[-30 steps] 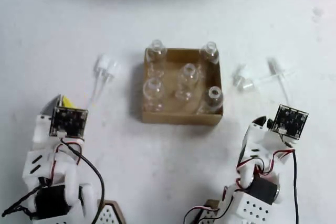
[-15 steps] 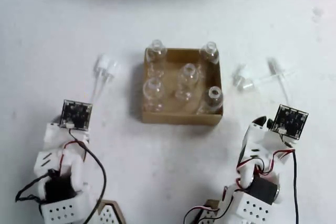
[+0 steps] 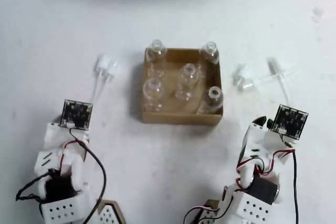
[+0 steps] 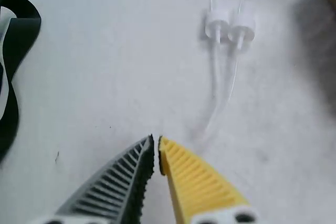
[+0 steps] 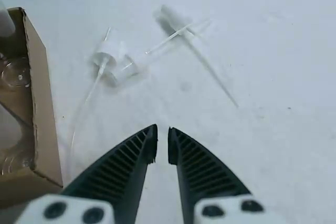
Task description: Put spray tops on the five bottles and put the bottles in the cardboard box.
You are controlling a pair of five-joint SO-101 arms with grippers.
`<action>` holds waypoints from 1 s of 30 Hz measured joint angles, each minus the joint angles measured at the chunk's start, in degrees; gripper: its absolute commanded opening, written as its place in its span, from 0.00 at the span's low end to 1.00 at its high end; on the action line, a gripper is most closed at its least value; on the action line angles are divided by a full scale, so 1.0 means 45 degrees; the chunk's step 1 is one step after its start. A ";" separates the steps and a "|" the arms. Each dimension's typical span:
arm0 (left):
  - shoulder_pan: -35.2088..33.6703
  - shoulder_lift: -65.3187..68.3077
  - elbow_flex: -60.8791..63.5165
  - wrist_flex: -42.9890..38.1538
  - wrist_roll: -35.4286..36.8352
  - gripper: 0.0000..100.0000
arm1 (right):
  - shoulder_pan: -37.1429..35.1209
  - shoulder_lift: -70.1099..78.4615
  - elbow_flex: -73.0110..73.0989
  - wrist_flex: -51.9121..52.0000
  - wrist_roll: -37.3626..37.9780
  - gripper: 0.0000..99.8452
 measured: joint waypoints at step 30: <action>-0.0781 0.0000 0.0000 0.0000 -0.0039 0.02 | 0.0000 0.0000 0.0000 0.0000 0.0000 0.02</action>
